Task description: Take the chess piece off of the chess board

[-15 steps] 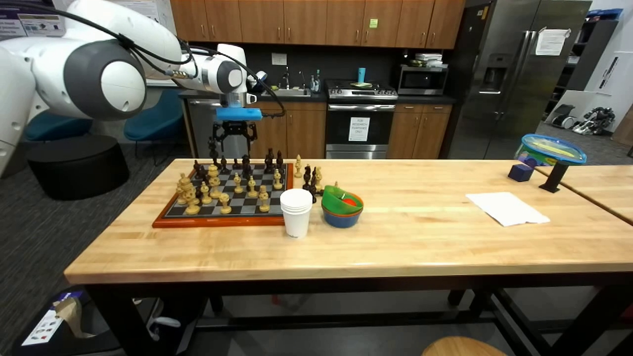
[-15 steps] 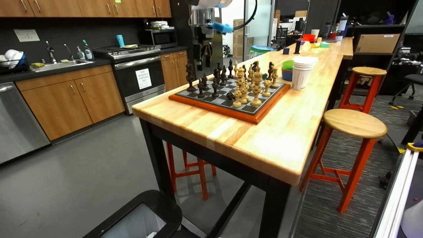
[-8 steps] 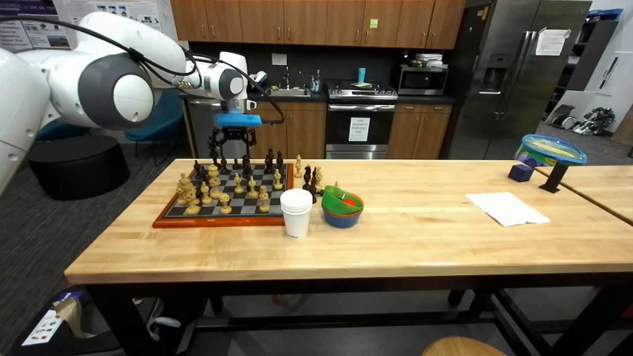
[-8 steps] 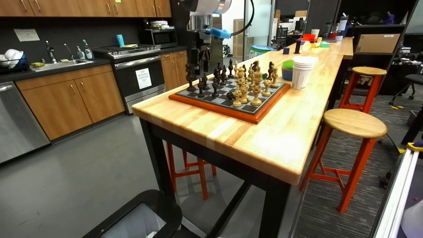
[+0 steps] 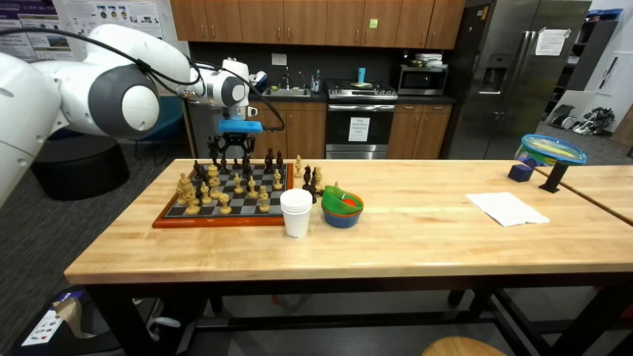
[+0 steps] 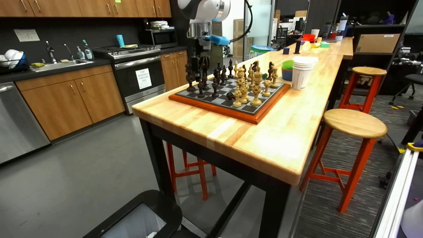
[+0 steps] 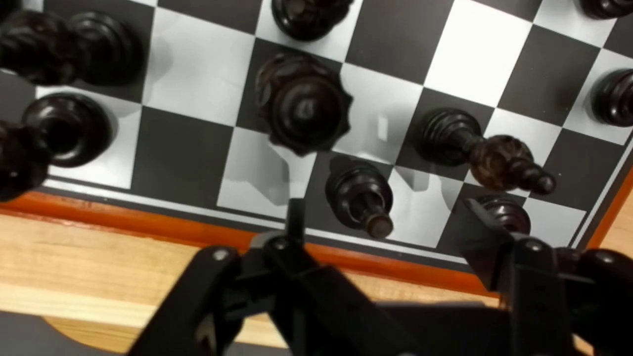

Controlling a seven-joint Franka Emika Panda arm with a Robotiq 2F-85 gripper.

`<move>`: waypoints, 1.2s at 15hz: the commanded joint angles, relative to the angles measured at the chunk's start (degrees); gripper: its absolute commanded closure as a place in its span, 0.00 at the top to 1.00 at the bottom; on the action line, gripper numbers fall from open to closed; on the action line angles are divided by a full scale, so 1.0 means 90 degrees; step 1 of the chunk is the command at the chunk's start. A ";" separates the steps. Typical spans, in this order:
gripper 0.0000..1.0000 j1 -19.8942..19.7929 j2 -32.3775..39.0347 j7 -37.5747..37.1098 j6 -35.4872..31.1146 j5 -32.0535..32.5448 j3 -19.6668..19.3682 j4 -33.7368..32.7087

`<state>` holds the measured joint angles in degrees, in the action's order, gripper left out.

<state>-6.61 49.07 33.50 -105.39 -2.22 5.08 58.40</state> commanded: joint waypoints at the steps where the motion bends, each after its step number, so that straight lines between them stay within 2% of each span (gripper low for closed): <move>1: 0.45 -0.0060 0.0182 0.0109 0.0182 -0.0099 0.0095 -0.0325; 5: 0.12 -0.0045 0.0108 0.0072 0.0096 -0.0038 0.0051 -0.0328; 7: 0.00 -0.0024 -0.0011 0.0061 -0.0009 0.0014 0.0019 -0.0329; 10: 0.04 0.0023 -0.0236 0.0038 -0.0135 0.0127 -0.0074 -0.0381; 18: 0.04 -0.0016 -0.1179 0.0004 -0.0055 0.0607 -0.0347 -0.0073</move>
<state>-6.62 43.61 33.44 -106.84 1.76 2.99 53.46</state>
